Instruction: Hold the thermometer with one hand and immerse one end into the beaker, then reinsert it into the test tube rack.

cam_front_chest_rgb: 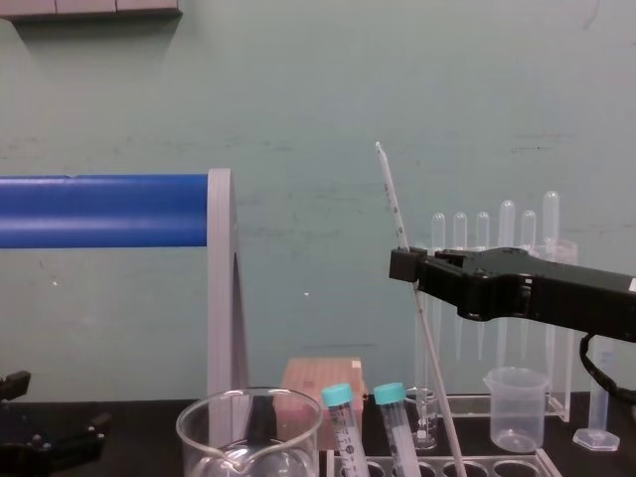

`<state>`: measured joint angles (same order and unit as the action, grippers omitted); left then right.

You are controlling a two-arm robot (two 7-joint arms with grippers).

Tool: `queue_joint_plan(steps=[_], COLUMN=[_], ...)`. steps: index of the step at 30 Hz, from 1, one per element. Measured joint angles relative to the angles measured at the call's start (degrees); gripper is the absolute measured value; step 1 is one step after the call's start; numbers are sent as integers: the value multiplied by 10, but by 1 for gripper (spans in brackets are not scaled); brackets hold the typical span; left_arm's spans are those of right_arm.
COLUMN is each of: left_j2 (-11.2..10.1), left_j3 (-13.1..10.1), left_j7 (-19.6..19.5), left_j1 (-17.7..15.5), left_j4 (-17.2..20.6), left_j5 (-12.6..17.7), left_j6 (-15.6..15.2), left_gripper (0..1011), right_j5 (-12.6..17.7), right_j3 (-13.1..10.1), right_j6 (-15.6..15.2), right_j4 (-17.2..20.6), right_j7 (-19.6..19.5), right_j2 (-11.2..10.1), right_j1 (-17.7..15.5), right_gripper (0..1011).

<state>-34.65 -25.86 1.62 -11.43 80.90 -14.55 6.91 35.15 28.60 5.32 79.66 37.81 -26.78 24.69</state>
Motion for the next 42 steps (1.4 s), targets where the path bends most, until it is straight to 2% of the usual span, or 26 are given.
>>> queue_joint_plan(steps=[10, 14, 15, 17, 18, 19, 25, 28, 33, 34, 36, 37, 40, 42], left_j2=[0, 0, 0, 0, 0, 0, 0, 0, 0, 0, 0, 0, 0, 0], left_j3=[0, 0, 0, 0, 0, 0, 0, 0, 0, 0, 0, 0, 0, 0], left_j7=[0, 0, 0, 0, 0, 0, 0, 0, 0, 0, 0, 0, 0, 0], left_j1=[0, 0, 0, 0, 0, 0, 0, 0, 0, 0, 0, 0, 0, 0], left_j4=[0, 0, 0, 0, 0, 0, 0, 0, 0, 0, 0, 0, 0, 0], left_j5=[0, 0, 0, 0, 0, 0, 0, 0, 0, 0, 0, 0, 0, 0], left_j6=[0, 0, 0, 0, 0, 0, 0, 0, 0, 0, 0, 0, 0, 0], left_gripper=[1008, 1008, 1008, 1008, 1008, 1008, 1008, 1008, 1008, 1008, 1008, 1008, 1008, 1008], right_j5=[2, 3, 3, 3, 3, 3, 4, 4, 4, 4, 4, 4, 5, 10], right_j3=[-1, -1, -1, -1, -1, -1, -2, -2, -2, -2, -2, -2, -2, -12], right_j6=[0, 0, -1, -1, -1, -1, -1, -1, -1, -1, -1, -1, -2, -4], right_j4=[0, 0, 0, 0, 0, 0, 0, 0, 0, 0, 0, 0, 1, 6], right_j7=[0, 0, 0, 0, -1, -1, -1, -1, -1, -1, -1, -1, -2, -12], right_j2=[0, 0, 0, 0, 0, 0, 0, 0, 0, 0, 0, 0, 0, 1], right_j1=[0, -1, -1, -1, -1, -1, -1, -1, -1, -1, -1, -1, -2, -6], right_gripper=[80, 182, 241, 274, 330, 330, 563, 621, 781, 839, 865, 925, 979, 1003])
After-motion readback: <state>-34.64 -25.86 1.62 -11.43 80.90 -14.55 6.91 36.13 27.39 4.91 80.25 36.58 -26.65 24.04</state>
